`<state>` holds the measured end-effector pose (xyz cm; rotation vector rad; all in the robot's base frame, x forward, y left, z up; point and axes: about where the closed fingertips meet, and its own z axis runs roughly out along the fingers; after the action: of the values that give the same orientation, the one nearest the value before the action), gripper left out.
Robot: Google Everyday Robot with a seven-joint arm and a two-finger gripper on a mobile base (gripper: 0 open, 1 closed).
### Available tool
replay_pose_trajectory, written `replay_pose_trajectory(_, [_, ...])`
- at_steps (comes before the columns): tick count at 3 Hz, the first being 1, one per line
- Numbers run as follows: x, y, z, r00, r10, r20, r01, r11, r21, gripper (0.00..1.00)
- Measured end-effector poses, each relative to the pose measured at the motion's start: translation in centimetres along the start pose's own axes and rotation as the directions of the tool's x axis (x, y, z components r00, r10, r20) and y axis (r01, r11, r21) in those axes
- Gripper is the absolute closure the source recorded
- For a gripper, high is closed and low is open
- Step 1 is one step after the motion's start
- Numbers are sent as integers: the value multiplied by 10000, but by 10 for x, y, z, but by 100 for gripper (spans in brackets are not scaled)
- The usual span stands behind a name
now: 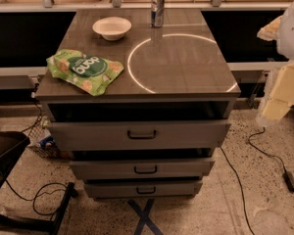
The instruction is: Move redbull can near green rice chip bag
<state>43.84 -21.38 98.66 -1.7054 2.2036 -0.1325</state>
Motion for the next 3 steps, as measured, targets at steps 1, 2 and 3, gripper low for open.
replay_pose_trajectory(1, [0, 0, 0, 10000, 0, 1, 0, 10000, 2, 0])
replay_pose_trajectory(2, [-11, -28, 2, 9963, 339, 794, -382, 9978, 538, 0])
replay_pose_trajectory(3, [-31, -78, 4, 9637, 814, 2542, -1164, 9852, 1258, 0])
